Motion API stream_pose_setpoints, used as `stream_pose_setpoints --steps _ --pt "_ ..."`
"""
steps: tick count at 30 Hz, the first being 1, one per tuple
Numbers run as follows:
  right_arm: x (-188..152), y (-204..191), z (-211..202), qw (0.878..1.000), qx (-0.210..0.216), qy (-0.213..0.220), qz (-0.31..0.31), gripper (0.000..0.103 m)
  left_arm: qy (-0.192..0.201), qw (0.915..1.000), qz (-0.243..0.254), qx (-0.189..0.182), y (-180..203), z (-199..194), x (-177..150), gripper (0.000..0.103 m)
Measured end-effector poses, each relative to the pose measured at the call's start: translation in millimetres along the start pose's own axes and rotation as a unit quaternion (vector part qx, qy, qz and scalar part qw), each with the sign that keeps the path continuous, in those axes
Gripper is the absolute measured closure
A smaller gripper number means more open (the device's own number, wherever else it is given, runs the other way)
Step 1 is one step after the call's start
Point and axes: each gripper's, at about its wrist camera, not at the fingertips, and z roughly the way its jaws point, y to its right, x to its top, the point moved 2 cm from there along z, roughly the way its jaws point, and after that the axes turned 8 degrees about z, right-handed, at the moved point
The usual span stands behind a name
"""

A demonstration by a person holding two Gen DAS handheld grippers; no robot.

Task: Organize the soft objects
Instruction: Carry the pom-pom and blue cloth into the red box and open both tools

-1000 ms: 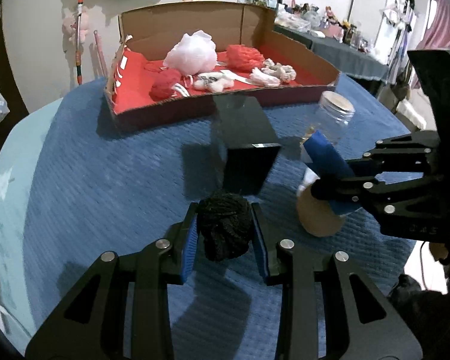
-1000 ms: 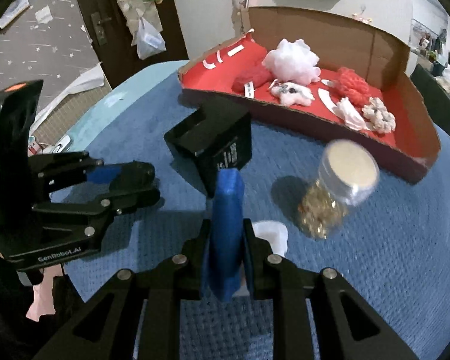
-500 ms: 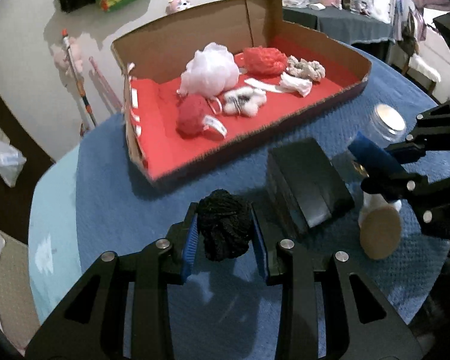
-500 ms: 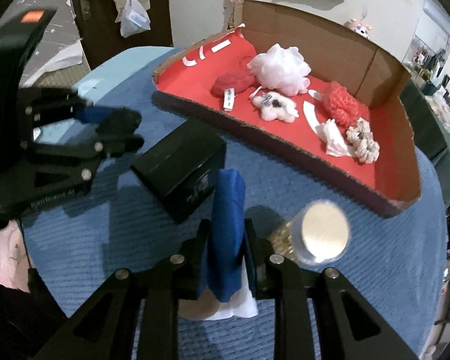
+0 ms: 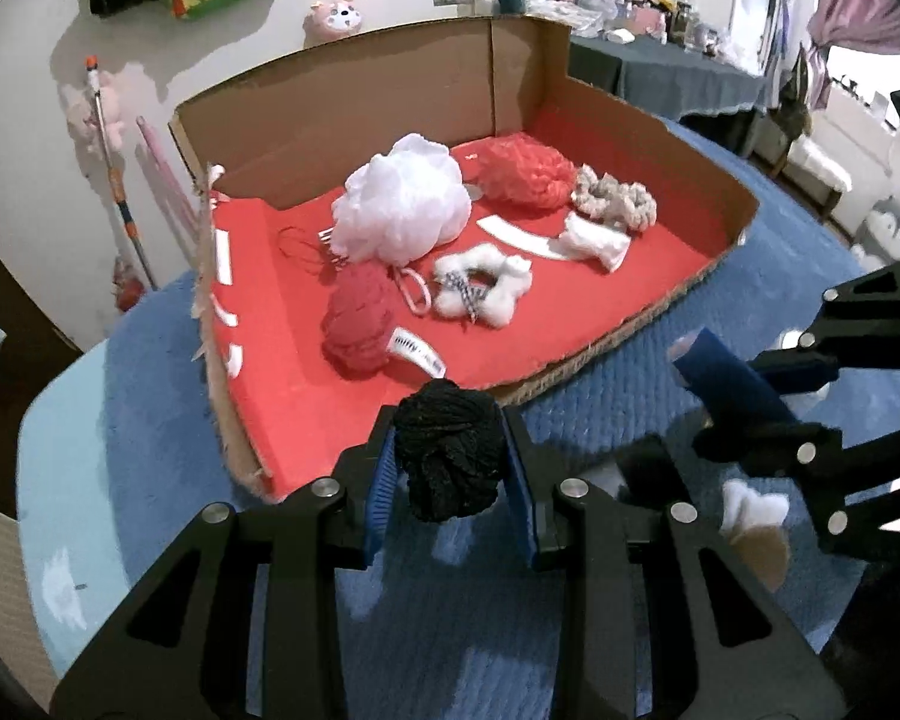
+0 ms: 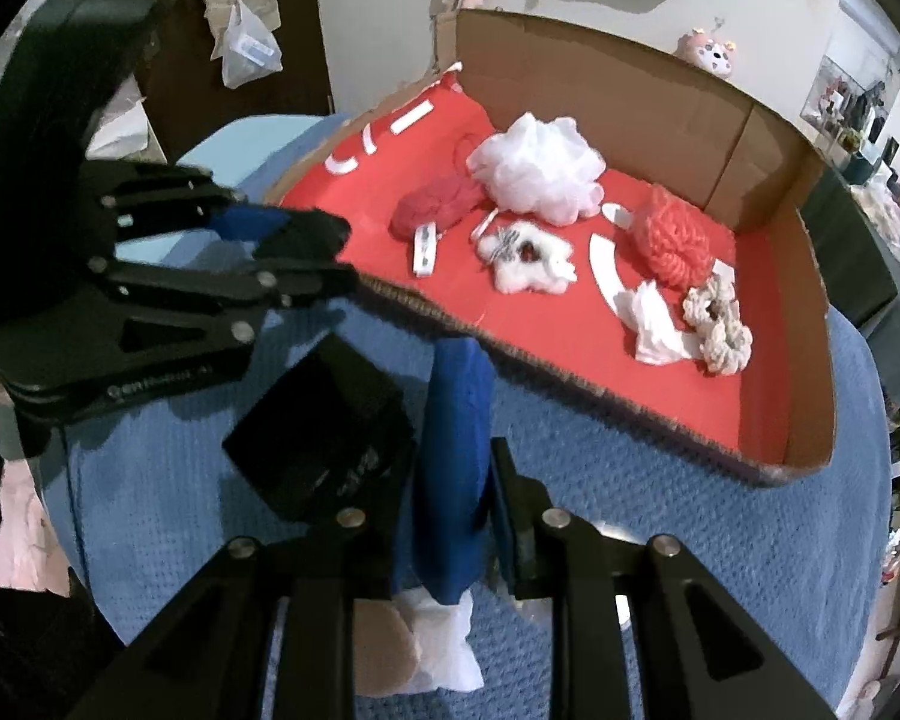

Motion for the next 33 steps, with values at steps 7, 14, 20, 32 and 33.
stream_pose_setpoints --steps 7,14,20,32,33 --pt "25.0 10.7 1.7 1.0 0.026 0.004 0.016 0.078 0.008 0.9984 -0.035 -0.045 -13.6 12.6 16.2 0.072" --pt "55.0 35.8 9.3 0.999 0.035 0.004 0.038 0.078 0.011 0.9938 -0.07 -0.087 -23.3 29.3 34.5 0.072" --pt "76.8 60.4 33.6 0.998 0.029 -0.013 0.054 0.078 -0.005 0.9918 -0.073 -0.105 -20.5 50.1 47.2 0.072" --pt "96.2 77.0 91.4 0.997 0.005 -0.063 0.046 0.075 -0.078 0.9914 -0.067 -0.081 -21.2 97.3 52.5 0.072" --pt "96.5 76.0 95.0 0.997 0.003 -0.068 0.043 0.075 -0.08 0.9916 -0.065 -0.079 -21.1 98.8 52.6 0.072"
